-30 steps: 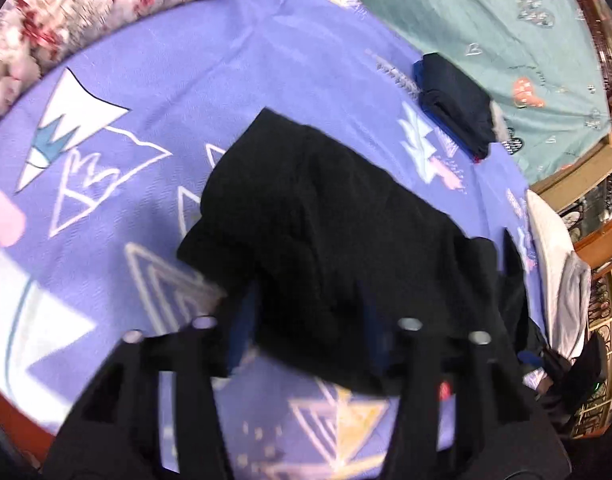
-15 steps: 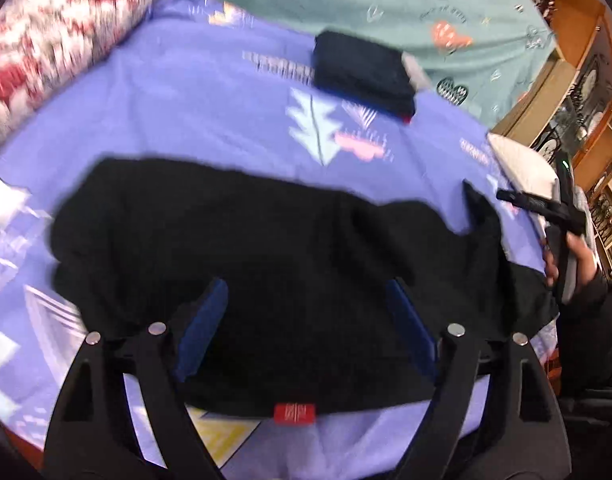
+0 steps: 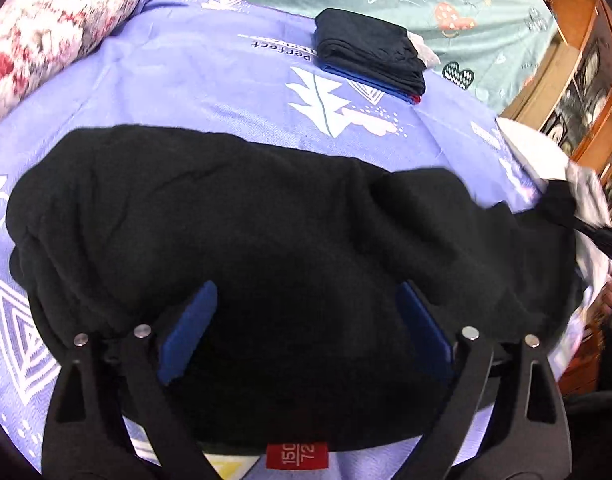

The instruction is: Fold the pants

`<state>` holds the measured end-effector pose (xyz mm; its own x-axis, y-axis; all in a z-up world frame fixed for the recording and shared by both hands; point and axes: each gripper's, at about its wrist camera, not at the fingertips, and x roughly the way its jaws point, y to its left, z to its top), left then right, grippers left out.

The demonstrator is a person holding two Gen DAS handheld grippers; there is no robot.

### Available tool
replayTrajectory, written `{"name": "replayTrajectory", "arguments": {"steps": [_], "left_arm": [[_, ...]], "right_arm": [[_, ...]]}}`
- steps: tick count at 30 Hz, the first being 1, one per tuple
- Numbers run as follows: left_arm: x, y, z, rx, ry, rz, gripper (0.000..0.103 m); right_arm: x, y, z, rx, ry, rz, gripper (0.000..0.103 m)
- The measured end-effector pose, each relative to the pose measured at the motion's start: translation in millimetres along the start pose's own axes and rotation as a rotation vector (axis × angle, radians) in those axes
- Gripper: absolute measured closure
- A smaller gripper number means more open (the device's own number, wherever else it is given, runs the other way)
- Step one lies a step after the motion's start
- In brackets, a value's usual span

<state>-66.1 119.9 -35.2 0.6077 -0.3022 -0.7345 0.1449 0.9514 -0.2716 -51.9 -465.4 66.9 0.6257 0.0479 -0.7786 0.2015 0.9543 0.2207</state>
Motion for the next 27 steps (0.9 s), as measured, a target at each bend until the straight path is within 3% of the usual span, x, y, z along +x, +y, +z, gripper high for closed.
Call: {"name": "replayTrajectory", "arguments": {"steps": [2,5,9,11,13,14,18,19,20,21,23,27], "left_arm": [[3.1,-2.7,-0.5,0.016,-0.001,0.014,0.008],[6.4,-3.1,3.0,0.019,0.014,0.016,0.006],[11.2,-6.2,6.9,0.032,0.036,0.039,0.005],[10.7,-5.4,6.7,0.024,0.032,0.039,0.005],[10.0,-4.7,6.0,0.017,0.027,0.041,0.005],[9.8,-4.5,5.8,0.015,0.024,0.042,0.005],[8.5,-3.3,4.9,0.004,0.017,0.041,0.005],[8.7,-3.2,5.0,0.004,0.017,0.042,0.005],[9.0,-3.3,5.2,0.005,0.020,0.044,0.005],[8.9,-3.7,5.3,0.006,0.022,0.046,0.005],[9.4,-4.0,5.8,0.010,0.029,0.048,0.005],[9.9,-3.6,6.0,0.017,0.032,0.046,0.005]], "right_arm": [[-30.6,-47.8,-45.0,0.120,-0.027,0.018,0.103],[-43.8,-95.7,-98.6,0.286,-0.022,0.043,0.103],[-53.9,-106.6,-114.5,0.347,-0.065,0.136,0.098],[-54.6,-100.2,-102.0,0.328,-0.095,0.132,0.063],[-50.5,-99.8,-87.5,0.310,-0.094,0.117,0.044],[-42.2,-100.0,-79.2,0.311,-0.058,0.106,0.044],[-4.9,-100.5,-57.0,0.334,0.089,-0.012,0.045],[1.2,-101.1,-55.2,0.334,0.106,-0.028,0.050],[4.9,-100.9,-52.5,0.323,0.115,-0.042,0.075],[7.9,-101.9,-51.1,0.324,0.120,-0.024,0.088],[-0.5,-99.5,-46.7,0.316,0.077,0.018,0.091],[-57.9,-84.0,-38.5,0.276,-0.081,0.080,0.091]]}}
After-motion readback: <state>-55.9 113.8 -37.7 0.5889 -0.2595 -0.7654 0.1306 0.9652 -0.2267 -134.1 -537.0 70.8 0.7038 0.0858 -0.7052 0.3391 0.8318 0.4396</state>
